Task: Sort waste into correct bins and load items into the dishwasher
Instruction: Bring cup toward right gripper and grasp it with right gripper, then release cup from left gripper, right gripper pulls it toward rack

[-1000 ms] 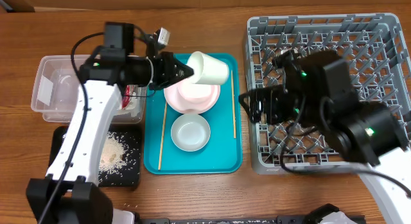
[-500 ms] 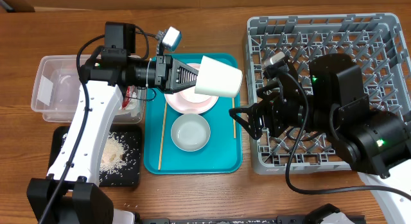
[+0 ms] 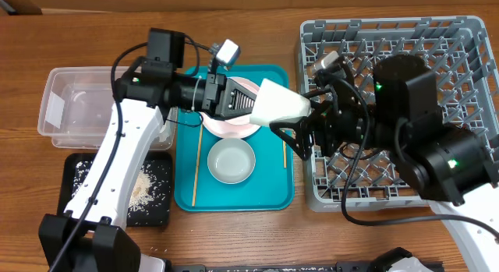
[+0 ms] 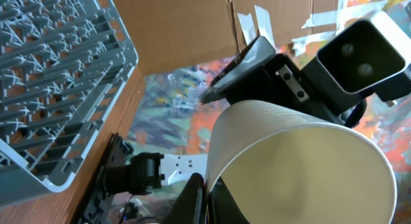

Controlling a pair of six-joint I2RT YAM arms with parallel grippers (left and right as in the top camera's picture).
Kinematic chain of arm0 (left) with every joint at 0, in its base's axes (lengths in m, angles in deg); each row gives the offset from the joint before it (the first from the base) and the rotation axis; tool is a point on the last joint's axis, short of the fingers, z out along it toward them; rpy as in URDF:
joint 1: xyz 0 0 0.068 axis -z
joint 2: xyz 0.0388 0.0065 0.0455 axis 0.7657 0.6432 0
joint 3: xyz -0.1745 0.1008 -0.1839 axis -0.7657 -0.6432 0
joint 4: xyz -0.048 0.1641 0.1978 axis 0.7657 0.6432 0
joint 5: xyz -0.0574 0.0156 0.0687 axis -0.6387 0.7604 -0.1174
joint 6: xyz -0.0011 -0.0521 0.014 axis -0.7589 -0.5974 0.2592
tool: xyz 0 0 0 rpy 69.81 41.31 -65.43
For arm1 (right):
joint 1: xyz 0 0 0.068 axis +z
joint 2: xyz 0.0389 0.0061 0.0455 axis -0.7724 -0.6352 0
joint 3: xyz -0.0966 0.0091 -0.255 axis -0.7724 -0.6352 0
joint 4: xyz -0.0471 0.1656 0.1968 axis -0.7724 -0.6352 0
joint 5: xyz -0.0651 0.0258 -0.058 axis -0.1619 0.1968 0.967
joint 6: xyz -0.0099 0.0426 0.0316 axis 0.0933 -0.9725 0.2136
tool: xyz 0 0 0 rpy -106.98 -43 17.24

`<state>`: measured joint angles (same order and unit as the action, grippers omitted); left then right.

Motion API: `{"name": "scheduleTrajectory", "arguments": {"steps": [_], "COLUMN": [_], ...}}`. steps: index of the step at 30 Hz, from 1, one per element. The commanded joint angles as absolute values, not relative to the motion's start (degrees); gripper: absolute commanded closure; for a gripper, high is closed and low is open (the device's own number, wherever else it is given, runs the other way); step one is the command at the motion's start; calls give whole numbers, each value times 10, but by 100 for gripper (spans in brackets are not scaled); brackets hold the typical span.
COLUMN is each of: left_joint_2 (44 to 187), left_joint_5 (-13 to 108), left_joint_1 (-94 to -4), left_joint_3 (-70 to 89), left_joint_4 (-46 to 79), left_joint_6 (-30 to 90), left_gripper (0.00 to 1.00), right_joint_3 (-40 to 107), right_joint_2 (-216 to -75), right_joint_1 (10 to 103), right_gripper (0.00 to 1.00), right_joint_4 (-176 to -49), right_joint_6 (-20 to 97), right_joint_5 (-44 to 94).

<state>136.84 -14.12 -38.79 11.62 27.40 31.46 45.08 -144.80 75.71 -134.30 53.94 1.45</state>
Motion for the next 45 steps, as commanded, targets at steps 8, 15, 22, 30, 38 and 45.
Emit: {"name": "scheduleTrajectory", "arguments": {"steps": [8,15,22,30,38,45], "left_joint_2": [1366,1366,1366,1366,1366,1366], "left_joint_5": [-158,-158,-158,-158,-158,-158], "left_joint_1": [-391,-405,-406,-406,-406,-406], "left_joint_3": [125,125,125,125,126,126], "left_joint_4": [260,248,193,63,-38,-82], "left_joint_6": [321,300,235,103,15,-22], "left_gripper": [96,96,96,96,96,96], "right_joint_3": [465,465,465,465,465,465], "right_joint_2": [-1459,-1441,-1441,-1441,-1441,-1441], "right_joint_1": [756,756,756,756,756,756], "right_gripper": [21,21,21,21,25,24], "right_joint_4": [-1312,-1289,-1266,-1257,-1249,-1255], "right_joint_6": [544,544,544,544,544,544], "right_joint_5": [-1,-37,-96,-121,-120,-120]}}
